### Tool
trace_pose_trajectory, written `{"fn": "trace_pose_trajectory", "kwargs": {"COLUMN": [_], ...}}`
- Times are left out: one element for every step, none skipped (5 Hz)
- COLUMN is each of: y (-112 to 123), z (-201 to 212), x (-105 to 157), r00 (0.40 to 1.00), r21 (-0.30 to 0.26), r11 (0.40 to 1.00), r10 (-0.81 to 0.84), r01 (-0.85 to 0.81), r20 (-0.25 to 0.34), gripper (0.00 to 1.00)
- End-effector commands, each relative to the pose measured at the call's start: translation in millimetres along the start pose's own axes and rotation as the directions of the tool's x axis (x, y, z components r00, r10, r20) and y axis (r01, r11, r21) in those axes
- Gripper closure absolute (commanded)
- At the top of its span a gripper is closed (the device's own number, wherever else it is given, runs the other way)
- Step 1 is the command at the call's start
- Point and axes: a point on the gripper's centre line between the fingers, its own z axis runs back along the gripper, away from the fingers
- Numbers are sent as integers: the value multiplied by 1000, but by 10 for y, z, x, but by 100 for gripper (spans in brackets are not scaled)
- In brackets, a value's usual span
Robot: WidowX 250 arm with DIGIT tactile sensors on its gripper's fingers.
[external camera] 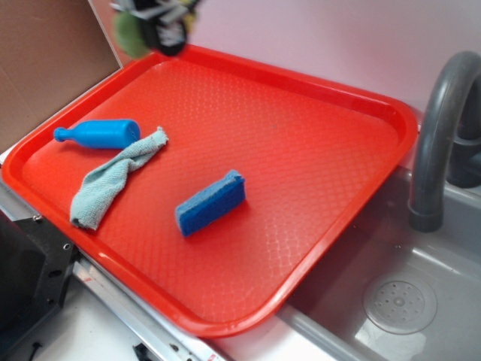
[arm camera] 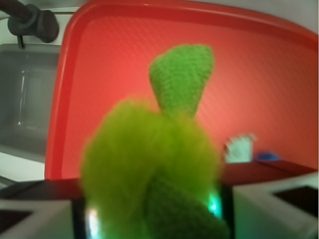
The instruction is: Grab the green animal.
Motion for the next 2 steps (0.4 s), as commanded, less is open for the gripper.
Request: {"fn": "trace_pose_trajectory", "kwargs": {"y": [5, 40], "z": [202, 177], "x": [-336, -308], "r00": [995, 994], "r21": [67, 37], "r11": [998, 999], "r10": [14, 33], "r01": [-21, -37], "r20": [97, 103], "gripper": [100, 100]}}
